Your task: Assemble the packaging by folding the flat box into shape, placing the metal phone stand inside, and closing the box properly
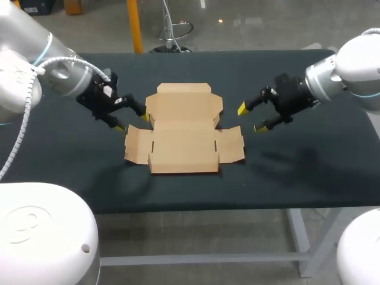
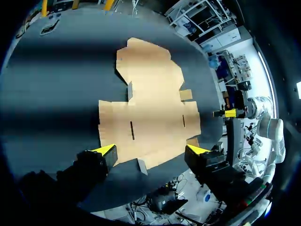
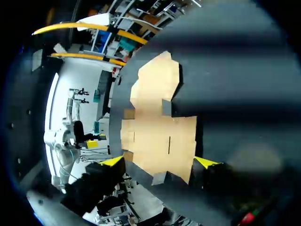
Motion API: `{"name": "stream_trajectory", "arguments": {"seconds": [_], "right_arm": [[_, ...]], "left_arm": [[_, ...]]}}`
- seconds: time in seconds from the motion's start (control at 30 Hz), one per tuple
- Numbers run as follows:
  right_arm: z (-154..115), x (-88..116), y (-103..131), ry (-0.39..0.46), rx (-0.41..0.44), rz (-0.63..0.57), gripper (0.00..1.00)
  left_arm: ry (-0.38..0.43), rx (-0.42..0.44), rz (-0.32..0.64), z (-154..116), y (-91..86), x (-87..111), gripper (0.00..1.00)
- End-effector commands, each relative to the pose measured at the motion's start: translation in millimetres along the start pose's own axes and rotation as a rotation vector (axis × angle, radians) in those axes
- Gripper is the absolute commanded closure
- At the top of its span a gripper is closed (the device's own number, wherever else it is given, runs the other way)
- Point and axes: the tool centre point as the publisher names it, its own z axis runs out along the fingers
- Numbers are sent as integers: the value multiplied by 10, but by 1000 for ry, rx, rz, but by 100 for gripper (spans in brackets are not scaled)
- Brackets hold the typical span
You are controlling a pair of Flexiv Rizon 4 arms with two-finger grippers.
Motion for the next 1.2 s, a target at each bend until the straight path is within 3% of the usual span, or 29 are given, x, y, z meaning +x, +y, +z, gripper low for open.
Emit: {"name": "stream_trajectory", "arguments": {"seconds": [0.03, 0.27, 0.5, 0.7, 0.77, 0.87, 1.13, 1.2], "right_arm": [[-12, -99, 118, 194, 126, -1, 0], [33, -174, 386, 239, 114, -14, 0], [136, -189, 655, 227, 77, -4, 0], [258, -218, 881, 231, 98, 9, 0], [315, -229, 972, 223, 105, 10, 10], [388, -241, 1073, 214, 116, 8, 7], [550, -281, 1330, 181, 117, 37, 14], [587, -298, 1371, 179, 117, 43, 25]], "left_arm": [[43, -4, 19, -65, -43, -52, 0], [98, -13, 59, -124, -237, -2, 0], [127, -21, 86, -149, -428, 8, 0], [143, -22, 92, -193, -567, -8, 0], [144, -23, 95, -207, -611, -18, 0], [144, -24, 96, -212, -668, -38, 0], [142, -23, 98, -244, -774, -86, 0], [143, -22, 97, -245, -791, -103, 0]]}}
